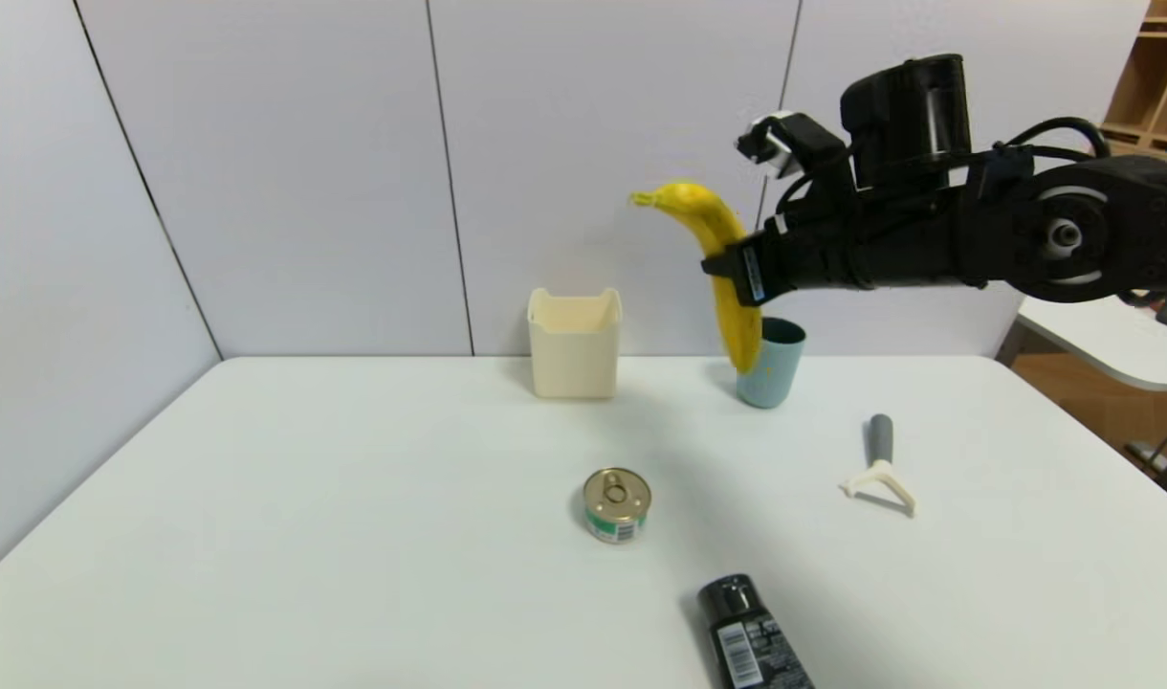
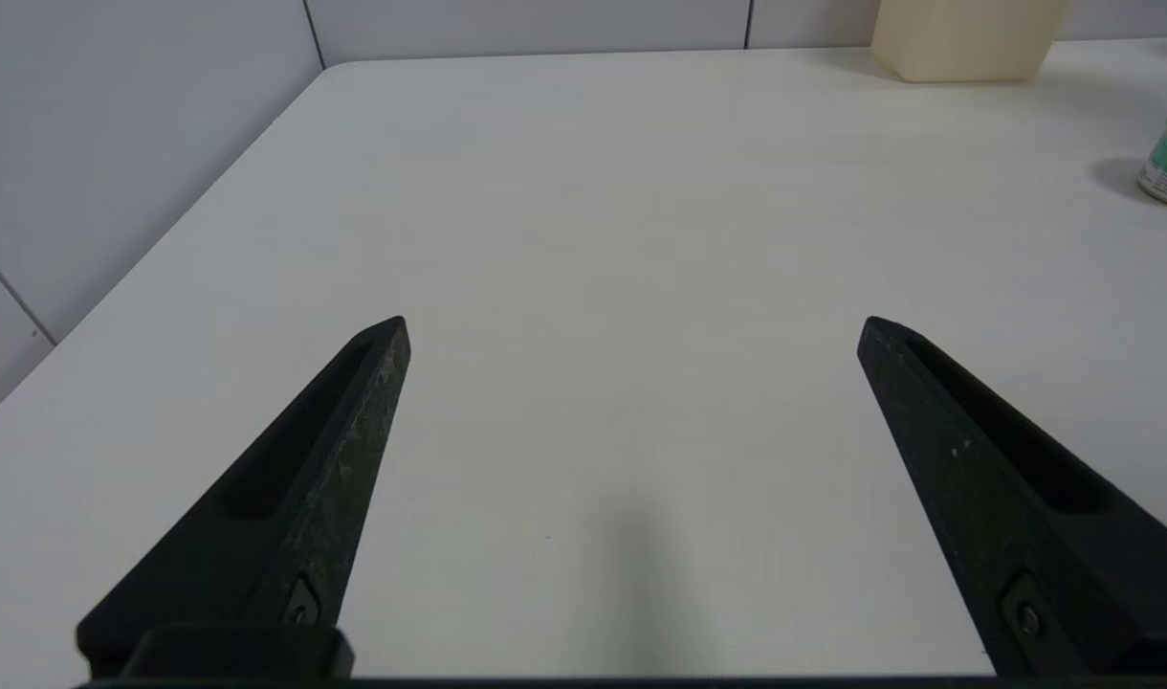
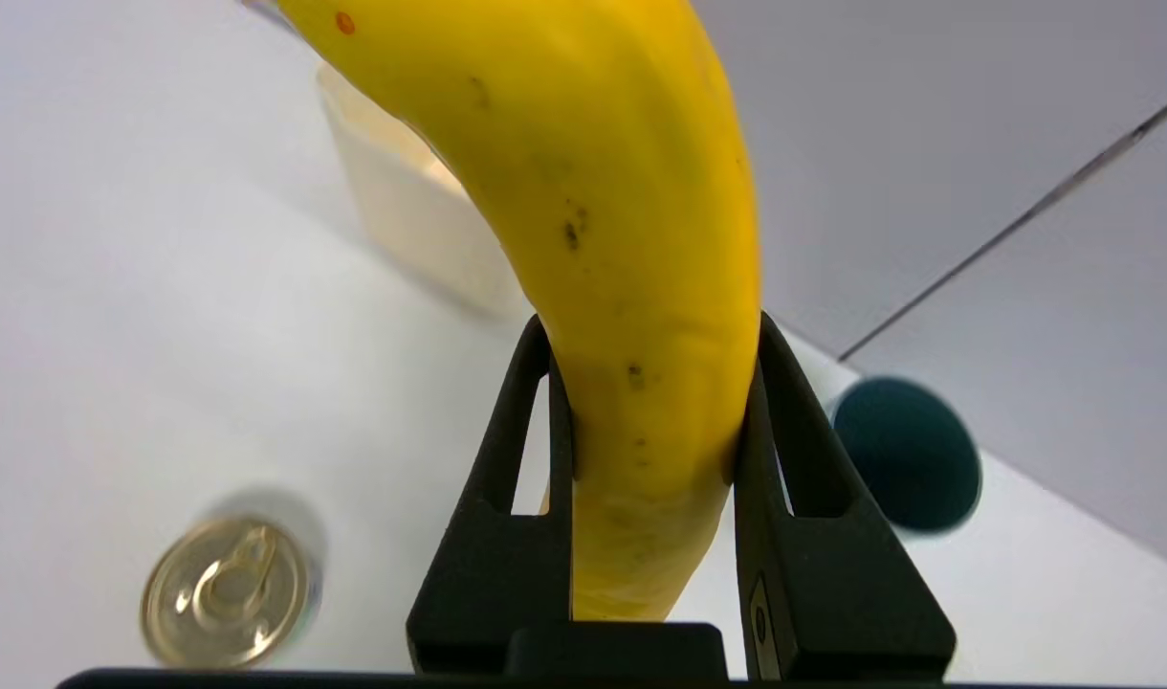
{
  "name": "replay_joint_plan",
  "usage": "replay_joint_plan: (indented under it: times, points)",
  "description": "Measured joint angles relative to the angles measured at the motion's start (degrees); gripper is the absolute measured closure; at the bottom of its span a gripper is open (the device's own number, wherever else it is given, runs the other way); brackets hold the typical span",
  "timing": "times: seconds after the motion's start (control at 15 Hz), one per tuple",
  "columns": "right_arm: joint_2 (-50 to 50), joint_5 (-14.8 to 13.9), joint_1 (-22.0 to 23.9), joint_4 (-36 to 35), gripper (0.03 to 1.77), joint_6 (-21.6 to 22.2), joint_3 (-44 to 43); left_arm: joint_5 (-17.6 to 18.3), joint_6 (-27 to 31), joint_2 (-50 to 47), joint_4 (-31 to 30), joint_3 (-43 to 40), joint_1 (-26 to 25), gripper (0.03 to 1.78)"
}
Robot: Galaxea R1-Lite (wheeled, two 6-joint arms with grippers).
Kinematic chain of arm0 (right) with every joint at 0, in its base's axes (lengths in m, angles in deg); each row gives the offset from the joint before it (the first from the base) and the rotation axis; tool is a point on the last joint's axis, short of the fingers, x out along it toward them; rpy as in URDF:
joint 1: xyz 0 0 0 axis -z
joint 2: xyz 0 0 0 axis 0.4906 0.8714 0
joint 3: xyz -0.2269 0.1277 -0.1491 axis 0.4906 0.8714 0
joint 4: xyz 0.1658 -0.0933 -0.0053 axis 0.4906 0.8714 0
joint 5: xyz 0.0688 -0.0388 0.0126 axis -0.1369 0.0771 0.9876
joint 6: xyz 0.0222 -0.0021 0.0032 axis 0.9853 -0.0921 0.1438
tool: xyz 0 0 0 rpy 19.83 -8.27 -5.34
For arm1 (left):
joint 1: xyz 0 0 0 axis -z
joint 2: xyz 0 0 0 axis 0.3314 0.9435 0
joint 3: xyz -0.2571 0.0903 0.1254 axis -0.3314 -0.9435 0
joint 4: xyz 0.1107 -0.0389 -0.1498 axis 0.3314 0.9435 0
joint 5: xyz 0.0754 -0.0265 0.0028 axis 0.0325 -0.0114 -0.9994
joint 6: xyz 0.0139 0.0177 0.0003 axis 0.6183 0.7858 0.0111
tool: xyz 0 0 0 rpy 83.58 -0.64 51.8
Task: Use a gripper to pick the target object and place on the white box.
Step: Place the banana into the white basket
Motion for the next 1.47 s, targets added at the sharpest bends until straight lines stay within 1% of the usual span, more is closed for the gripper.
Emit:
replay_joint_plan:
  times: [0.13, 0.33, 0.53, 0.73, 1.0, 1.13, 1.33, 1.47]
  points:
    - [1.0, -0.8, -0.2, -2.1, 1.34, 0.3, 0.7, 0.0, 0.0, 0.0, 0.0, 0.0, 0.0, 0.12]
    - [1.9, -1.4, -0.5, -8.1, 1.34, 0.1, 2.6, 0.0, 0.0, 0.0, 0.0, 0.0, 0.0, 0.12]
    - [3.3, -1.4, -1.1, -10.4, 1.34, 0.1, 0.5, 0.0, 0.0, 0.0, 0.0, 0.0, 0.0, 0.12]
    - [5.5, -1.4, -2.3, -10.9, 1.34, 0.8, -6.2, 0.0, 0.0, 0.0, 0.0, 0.0, 0.0, 0.12]
    - [11.3, -1.2, -4.4, -15.1, 1.34, 4.3, -18.0, 0.0, 0.0, 0.0, 0.0, 0.0, 0.0, 0.12]
    - [14.8, -0.3, -5.3, -18.9, 1.34, 5.0, -20.8, 0.0, 0.0, 0.0, 0.0, 0.0, 0.0, 0.12]
    - [19.9, 3.0, -5.6, -26.0, 1.34, 6.0, -21.8, 0.0, 0.0, 0.0, 0.0, 0.0, 0.0, 0.12]
    - [23.4, 4.7, -5.8, -29.4, 1.34, 6.3, -22.0, 0.0, 0.0, 0.0, 0.0, 0.0, 0.0, 0.12]
